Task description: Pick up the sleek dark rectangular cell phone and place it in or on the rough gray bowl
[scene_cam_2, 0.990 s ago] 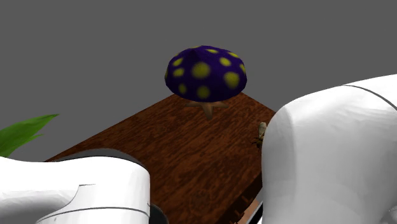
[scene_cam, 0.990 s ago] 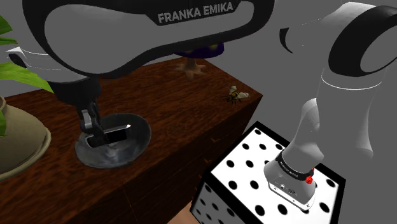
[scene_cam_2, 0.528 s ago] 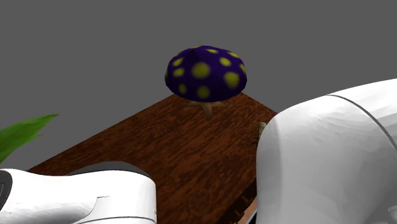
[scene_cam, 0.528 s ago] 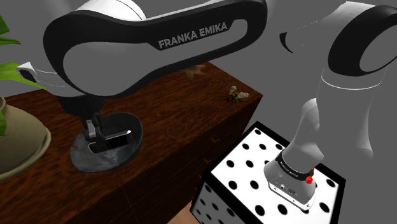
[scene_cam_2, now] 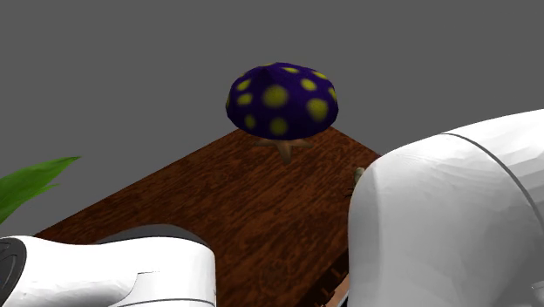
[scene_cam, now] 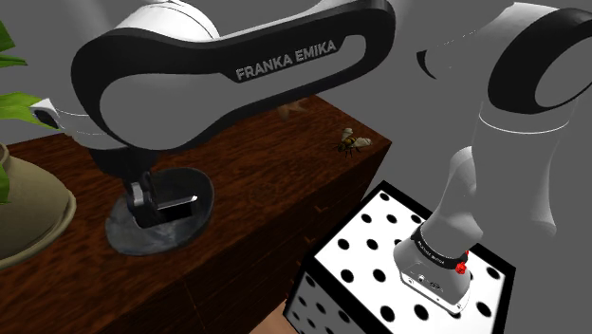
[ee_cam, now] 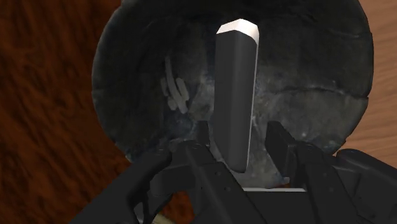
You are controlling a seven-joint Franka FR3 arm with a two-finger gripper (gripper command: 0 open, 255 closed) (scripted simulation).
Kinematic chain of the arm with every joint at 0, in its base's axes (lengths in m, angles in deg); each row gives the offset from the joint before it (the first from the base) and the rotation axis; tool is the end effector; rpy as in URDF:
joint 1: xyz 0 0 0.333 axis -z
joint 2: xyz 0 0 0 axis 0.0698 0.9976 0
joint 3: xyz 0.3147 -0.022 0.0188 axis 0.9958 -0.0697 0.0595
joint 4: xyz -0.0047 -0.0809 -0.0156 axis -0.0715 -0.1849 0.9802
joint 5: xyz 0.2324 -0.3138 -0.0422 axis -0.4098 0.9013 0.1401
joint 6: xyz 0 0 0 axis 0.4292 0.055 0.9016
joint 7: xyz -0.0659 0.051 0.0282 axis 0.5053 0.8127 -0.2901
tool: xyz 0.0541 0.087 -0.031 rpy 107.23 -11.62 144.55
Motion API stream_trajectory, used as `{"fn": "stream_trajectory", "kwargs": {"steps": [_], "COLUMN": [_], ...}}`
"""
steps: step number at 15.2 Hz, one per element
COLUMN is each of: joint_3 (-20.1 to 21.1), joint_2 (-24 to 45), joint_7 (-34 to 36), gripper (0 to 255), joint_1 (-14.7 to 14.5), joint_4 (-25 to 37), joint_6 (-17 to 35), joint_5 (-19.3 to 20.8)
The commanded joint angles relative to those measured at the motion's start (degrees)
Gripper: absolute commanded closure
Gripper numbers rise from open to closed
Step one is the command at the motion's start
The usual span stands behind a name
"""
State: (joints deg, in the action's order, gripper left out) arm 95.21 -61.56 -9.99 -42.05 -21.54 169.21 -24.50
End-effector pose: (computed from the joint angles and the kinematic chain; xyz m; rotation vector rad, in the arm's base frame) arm 0.4322 0.5301 0.4383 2.5194 1.8531 0.0130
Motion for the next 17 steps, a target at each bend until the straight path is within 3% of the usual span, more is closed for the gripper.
{"fn": "stream_trajectory", "kwargs": {"steps": [1, 5, 9, 17], "joint_3": [0.0, 0.0, 0.2, 0.2], "joint_2": [0.3, 0.3, -0.2, -0.2], "joint_7": [0.0, 0.0, -0.4, -0.4], "gripper": [0, 0, 0, 0], "joint_1": [0.0, 0.0, -0.4, -0.4], "joint_4": [-0.4, 0.1, 6.7, 6.7], "joint_6": [0.1, -0.4, -7.4, -7.4], "joint_5": [0.0, 0.0, -0.3, -0.3]}}
